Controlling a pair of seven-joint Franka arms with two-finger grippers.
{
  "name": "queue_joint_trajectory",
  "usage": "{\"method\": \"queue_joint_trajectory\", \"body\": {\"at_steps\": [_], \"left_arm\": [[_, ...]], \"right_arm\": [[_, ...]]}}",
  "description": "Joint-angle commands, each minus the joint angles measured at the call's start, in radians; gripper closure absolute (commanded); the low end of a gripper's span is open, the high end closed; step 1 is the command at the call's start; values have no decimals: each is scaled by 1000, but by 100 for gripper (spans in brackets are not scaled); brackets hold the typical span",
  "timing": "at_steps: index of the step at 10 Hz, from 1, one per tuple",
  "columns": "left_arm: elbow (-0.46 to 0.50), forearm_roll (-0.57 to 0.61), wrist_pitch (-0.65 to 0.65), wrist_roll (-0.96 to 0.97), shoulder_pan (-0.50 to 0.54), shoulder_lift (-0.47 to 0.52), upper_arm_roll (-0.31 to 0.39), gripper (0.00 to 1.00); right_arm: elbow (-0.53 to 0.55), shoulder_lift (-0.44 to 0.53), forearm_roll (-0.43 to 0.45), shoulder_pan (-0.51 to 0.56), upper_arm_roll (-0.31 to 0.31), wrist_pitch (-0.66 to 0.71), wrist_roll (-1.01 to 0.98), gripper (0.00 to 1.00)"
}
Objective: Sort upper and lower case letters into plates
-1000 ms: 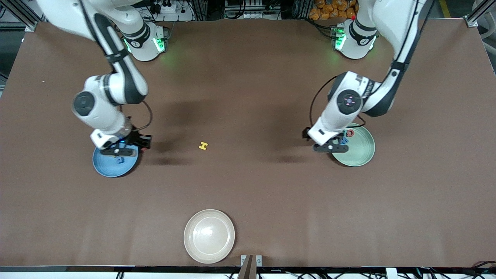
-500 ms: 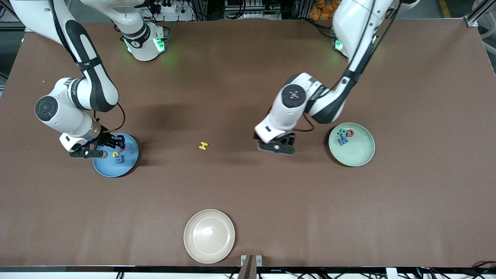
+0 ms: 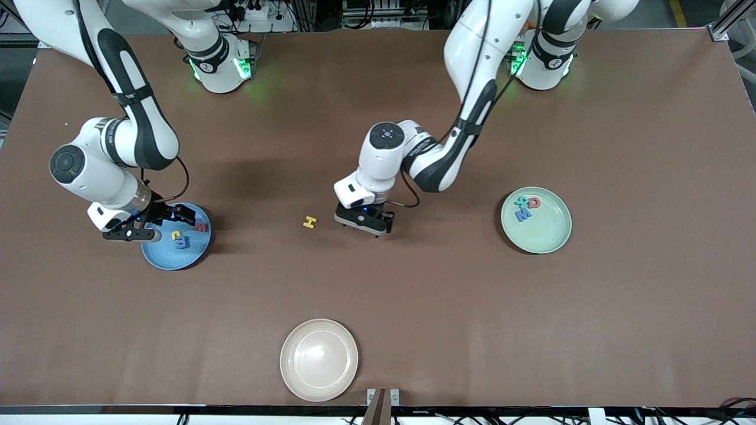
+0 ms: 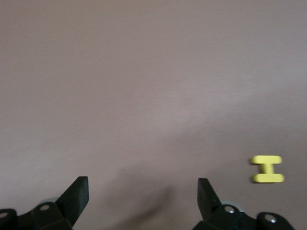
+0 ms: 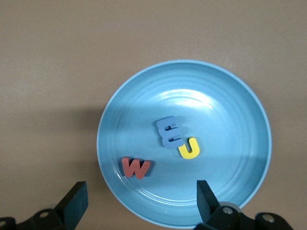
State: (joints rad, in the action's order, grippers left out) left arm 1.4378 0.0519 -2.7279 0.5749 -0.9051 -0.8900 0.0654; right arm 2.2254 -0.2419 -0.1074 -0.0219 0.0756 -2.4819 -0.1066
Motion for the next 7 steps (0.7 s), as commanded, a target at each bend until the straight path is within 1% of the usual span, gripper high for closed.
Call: {"method": "queue_joint_trajectory", "body": {"at_steps": [1, 2, 3, 4, 5, 6, 7], "left_arm": [[-99, -1, -118, 8, -107, -93, 112, 0], [-118, -1, -134, 19, -188, -116, 188, 0], [-122, -1, -134, 82, -287, -136, 296, 0], [-122, -1, -133, 145, -354, -171, 363, 0], [-128, -3, -134, 157, -366, -187, 384, 0], [-155, -3, -134, 170, -367, -197, 384, 0], [-183, -6, -134, 209, -367, -210, 384, 0]], "right_arm": [[54, 104, 70, 30, -4, 32, -1, 0], [78, 143, 103, 52, -4, 44, -1, 0], [83, 192, 107, 66, -4, 104, -1, 0], [76, 237, 109, 72, -4, 173, 2, 0], [73, 275, 109, 76, -4, 207, 5, 0], [51, 303, 109, 85, -5, 246, 8, 0], [-17, 309, 109, 85, -5, 336, 10, 0]]}}
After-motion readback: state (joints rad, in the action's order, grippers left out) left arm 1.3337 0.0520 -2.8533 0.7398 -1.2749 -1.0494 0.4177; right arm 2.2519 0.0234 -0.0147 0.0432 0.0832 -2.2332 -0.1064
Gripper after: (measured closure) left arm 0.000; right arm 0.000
